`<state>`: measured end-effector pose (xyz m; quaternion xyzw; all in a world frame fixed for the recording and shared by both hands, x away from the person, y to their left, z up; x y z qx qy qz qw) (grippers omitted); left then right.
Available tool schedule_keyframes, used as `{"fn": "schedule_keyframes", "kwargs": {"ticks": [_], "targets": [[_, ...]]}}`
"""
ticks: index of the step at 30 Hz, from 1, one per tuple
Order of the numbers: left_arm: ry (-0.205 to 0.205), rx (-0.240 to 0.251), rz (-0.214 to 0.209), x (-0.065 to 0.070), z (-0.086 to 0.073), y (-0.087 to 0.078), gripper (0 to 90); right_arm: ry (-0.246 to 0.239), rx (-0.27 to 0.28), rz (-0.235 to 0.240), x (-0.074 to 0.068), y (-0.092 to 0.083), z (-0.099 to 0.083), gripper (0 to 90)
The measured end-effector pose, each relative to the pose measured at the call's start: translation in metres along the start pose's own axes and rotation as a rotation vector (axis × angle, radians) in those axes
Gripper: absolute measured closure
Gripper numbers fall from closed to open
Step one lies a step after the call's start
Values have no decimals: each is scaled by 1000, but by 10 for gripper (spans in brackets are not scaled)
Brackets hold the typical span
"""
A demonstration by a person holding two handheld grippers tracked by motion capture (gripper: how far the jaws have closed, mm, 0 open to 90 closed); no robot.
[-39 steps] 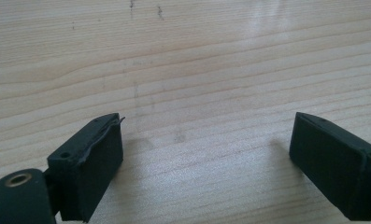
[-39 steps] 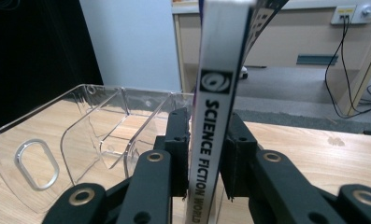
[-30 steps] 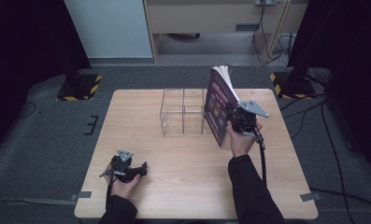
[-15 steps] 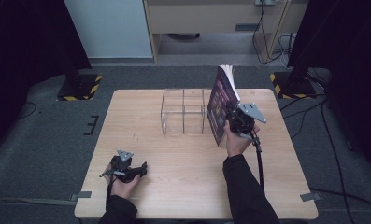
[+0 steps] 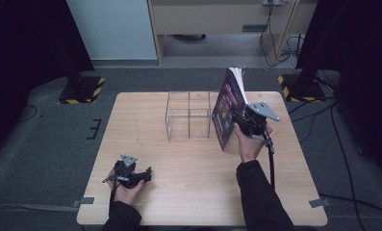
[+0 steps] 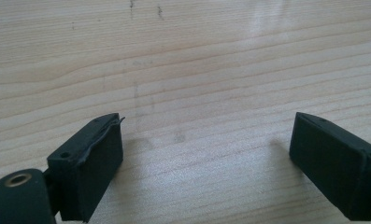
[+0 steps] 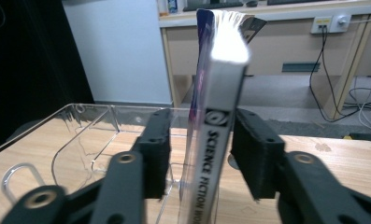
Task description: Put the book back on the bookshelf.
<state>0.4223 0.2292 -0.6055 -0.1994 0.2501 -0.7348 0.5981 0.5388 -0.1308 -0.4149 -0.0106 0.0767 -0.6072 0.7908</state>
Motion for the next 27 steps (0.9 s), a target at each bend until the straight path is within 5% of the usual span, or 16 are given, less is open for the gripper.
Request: {"fn": "schedule_keyframes", "kwargs": {"ticks": [5, 7, 8, 12, 20, 27], "targets": [[0, 0, 0, 0, 0, 0, 90, 5, -13, 19, 7, -4, 1, 379], [0, 0, 0, 0, 0, 0, 90, 3, -32, 54, 6, -5, -2, 318], [0, 0, 0, 0, 0, 0, 90, 1, -58, 112, 2, -6, -5, 271], [0, 0, 0, 0, 0, 0, 90, -12, -55, 156, 2, -15, -6, 206], [0, 0, 0, 0, 0, 0, 89, -41, -82, 214, 7, -38, -12, 161], [2, -1, -1, 0, 0, 0, 85, -94, -165, 244, 17, -59, -40, 144]]}}
Point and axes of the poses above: each handheld gripper's, and its own axes: y roughly forward along the jaws, z roughly out of its top, x roughly to its right, the point moved 10 cm from there along y, roughly forward along the jaws, and after that the axes turned 7 degrees about x, right-handed, at the moved point
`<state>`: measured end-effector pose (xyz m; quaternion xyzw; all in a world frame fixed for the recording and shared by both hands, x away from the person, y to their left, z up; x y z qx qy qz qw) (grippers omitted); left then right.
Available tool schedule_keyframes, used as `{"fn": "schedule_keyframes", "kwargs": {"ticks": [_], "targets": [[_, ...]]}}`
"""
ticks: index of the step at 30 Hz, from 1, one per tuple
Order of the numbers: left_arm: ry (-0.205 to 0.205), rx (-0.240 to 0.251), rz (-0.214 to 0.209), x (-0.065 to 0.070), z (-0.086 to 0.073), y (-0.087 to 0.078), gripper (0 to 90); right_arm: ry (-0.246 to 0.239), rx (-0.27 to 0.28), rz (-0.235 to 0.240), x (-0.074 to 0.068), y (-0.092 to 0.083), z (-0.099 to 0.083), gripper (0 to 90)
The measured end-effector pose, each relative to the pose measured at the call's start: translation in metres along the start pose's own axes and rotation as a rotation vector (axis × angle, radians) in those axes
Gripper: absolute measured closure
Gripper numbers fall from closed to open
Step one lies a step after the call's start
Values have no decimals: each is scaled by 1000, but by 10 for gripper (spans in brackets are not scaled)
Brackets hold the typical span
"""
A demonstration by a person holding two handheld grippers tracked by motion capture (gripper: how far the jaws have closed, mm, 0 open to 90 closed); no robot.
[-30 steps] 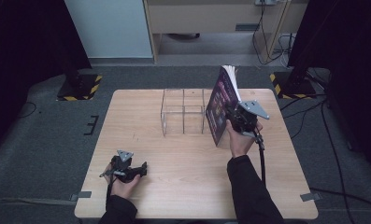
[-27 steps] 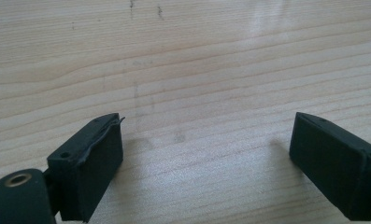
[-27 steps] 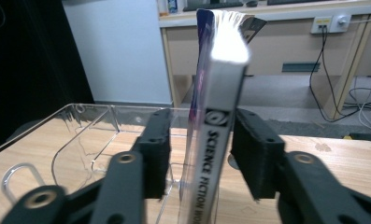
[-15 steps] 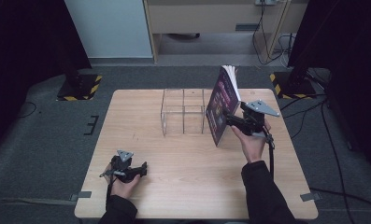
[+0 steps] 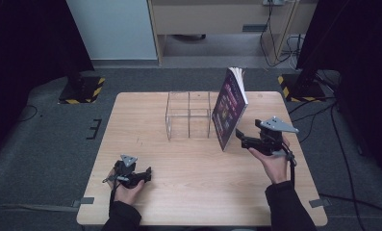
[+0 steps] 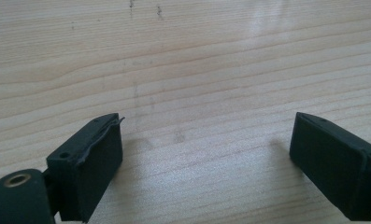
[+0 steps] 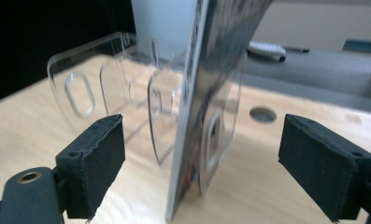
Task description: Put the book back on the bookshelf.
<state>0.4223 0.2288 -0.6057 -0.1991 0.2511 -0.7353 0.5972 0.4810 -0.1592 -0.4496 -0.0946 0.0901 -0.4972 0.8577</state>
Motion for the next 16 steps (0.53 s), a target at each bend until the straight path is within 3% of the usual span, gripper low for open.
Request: {"fn": "schedule_keyframes", "kwargs": {"ticks": [2, 5, 9, 13, 16], "targets": [[2, -1, -1, 0, 0, 0, 76, 6, -42, 6, 5, -5, -19, 137], [5, -4, -4, 0, 0, 0, 70, 18, -67, 8, 9, -8, -31, 132], [6, -5, -5, 1, 0, 0, 62, 26, -153, 17, 17, -12, -66, 117], [6, -6, -6, 1, 0, 0, 61, -1, -190, -5, 25, -16, -80, 102], [6, -6, -7, 1, 0, 0, 61, 10, -213, -18, 33, -23, -94, 99]]}}
Point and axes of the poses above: each handheld gripper's, and its own axes: y roughly forward along the jaws, z roughly out of its top, x roughly to its right, the point moved 10 cm from there along y, roughly forward along the jaws, and after that the axes turned 7 degrees about x, right-handed, at the moved point
